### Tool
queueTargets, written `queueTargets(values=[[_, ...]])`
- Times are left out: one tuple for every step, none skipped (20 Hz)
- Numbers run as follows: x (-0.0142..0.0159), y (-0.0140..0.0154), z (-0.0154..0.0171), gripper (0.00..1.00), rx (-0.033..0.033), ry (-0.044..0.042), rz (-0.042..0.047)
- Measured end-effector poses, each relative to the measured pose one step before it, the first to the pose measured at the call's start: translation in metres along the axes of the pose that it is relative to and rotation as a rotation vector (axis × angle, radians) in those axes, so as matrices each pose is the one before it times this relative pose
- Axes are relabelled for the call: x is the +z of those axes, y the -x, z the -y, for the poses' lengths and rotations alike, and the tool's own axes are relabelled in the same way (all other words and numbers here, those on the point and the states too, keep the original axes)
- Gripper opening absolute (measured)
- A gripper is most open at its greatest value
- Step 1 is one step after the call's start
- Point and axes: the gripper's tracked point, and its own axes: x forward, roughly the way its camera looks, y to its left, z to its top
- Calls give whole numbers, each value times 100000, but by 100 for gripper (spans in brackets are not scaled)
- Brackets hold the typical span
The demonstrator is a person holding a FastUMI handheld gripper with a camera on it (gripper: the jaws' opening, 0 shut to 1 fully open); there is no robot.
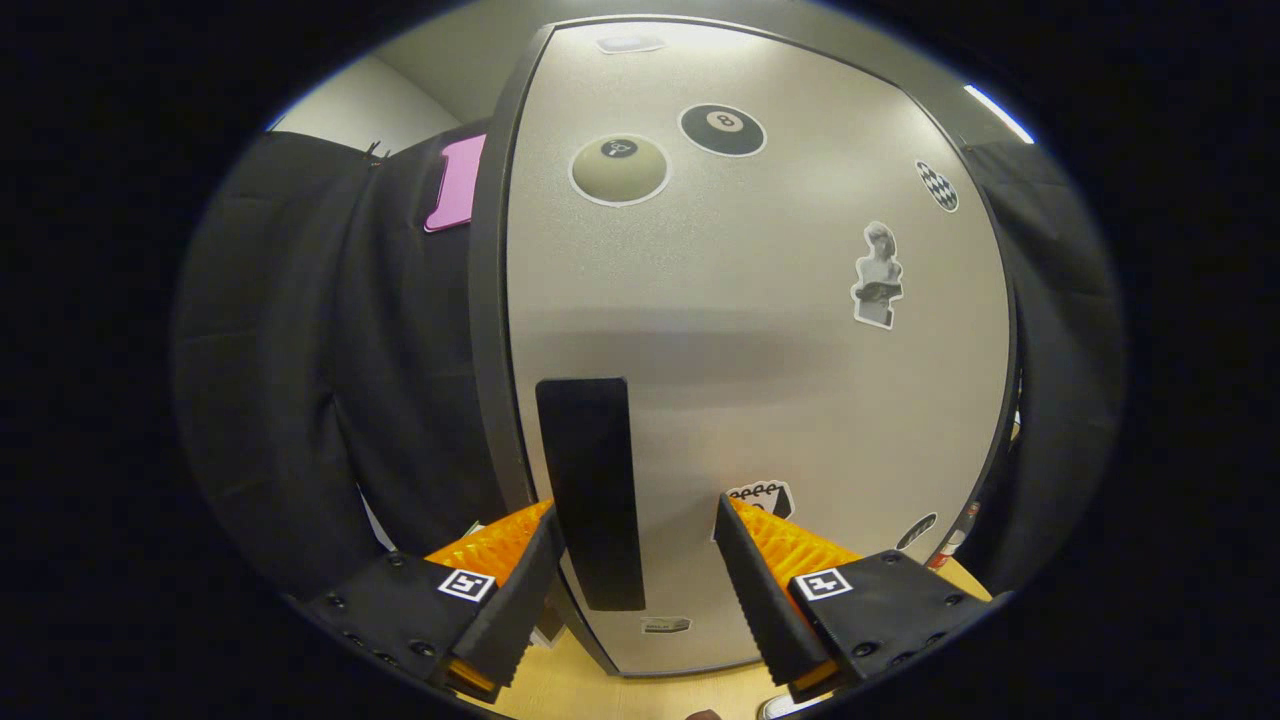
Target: Open the shoe cabinet door, grab the shoes and put them into the shoe cabinet, then close the shoe cabinet door.
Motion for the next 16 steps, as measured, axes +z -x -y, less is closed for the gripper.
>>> queueTargets(values=[[-32,-93,-89,82,-85,460,-480],[-26,104,-235,75,883,629,-450],[-32,-55,-559,67,2185,-194,-994],[-255,86,-494,59,2195,-339,-1420],[162,337,117,51,-1227,834,82],[-157,-123,15,43,-613,1449,-671],[50,52,42,35,-523,1199,247],[-127,-27,25,32,-121,300,-349],[-61,93,11,29,204,-912,-655],[-48,85,10,23,808,-573,-149],[-11,312,1,23,1525,102,636],[-114,91,-79,18,2017,744,-23],[-35,201,-20,14,1316,694,116],[-8,674,-35,10,1588,1313,-915],[-78,673,-150,10,1543,824,-402],[-79,426,-10,10,1338,-414,122]])
